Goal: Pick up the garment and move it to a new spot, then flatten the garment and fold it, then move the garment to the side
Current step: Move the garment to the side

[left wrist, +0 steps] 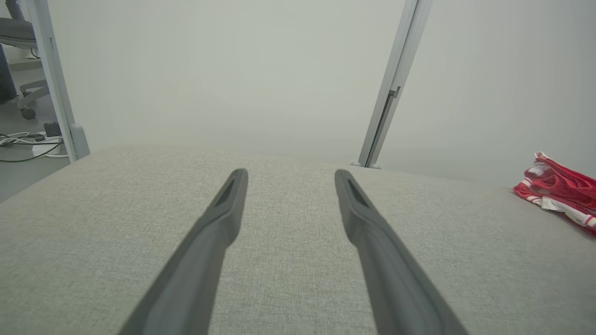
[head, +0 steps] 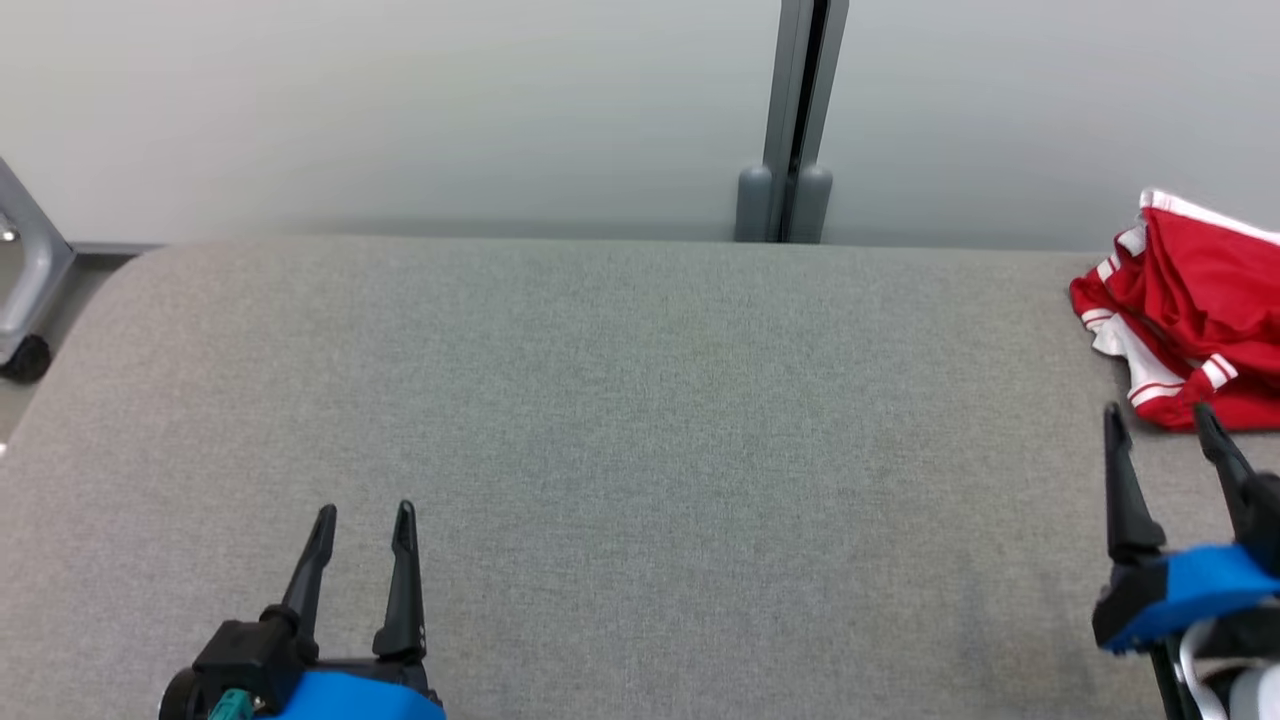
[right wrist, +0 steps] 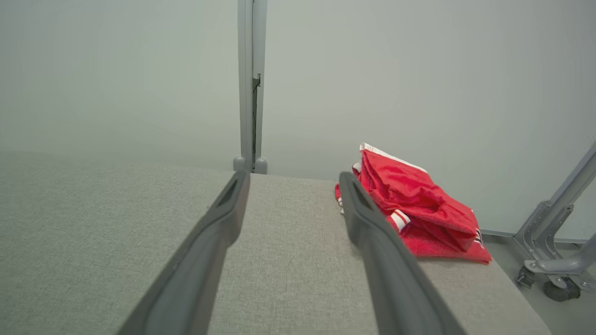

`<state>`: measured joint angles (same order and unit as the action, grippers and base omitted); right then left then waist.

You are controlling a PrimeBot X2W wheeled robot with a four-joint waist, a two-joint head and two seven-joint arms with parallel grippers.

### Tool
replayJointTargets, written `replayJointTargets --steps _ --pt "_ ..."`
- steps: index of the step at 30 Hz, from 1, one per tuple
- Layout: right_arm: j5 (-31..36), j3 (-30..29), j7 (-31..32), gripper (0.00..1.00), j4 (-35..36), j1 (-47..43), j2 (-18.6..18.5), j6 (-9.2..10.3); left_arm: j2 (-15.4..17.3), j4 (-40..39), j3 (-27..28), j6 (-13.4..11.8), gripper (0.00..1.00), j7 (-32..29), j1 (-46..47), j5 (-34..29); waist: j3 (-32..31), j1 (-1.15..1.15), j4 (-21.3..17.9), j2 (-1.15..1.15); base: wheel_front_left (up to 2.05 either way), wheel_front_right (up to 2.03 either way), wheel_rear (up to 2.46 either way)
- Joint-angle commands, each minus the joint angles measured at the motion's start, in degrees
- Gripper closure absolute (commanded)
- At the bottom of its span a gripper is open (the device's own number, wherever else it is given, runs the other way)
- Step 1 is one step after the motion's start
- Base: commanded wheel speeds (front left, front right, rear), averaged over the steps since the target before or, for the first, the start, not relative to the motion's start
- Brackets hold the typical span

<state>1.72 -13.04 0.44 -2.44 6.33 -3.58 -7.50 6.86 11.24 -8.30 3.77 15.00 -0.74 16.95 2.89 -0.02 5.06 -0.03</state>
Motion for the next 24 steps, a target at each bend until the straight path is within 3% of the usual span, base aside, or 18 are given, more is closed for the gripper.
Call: replayJointTargets --steps 1,12,24 --pt "-0.5 -0.2 -0.3 0.0 1.0 -2.1 0.3 0.01 -0.2 0.3 0.1 0.2 0.0 0.2 -0.6 0.1 -1.2 0.02 -0.3 0.03 0.0 0.0 0.0" --pt "-5.3 1.4 -3.8 0.0 1.0 -11.3 0.7 0.0 -0.6 1.2 1.4 1.0 0.0 0.2 -4.2 -1.0 -4.6 0.02 -1.9 0.03 0.0 0.0 0.0" --pt "-6.8 3.9 -6.9 0.0 -4.3 -11.9 0.6 0.0 -1.6 2.5 2.7 1.6 0.0 0.2 -5.5 -1.8 -5.9 0.02 -6.2 0.03 0.0 0.0 0.0"
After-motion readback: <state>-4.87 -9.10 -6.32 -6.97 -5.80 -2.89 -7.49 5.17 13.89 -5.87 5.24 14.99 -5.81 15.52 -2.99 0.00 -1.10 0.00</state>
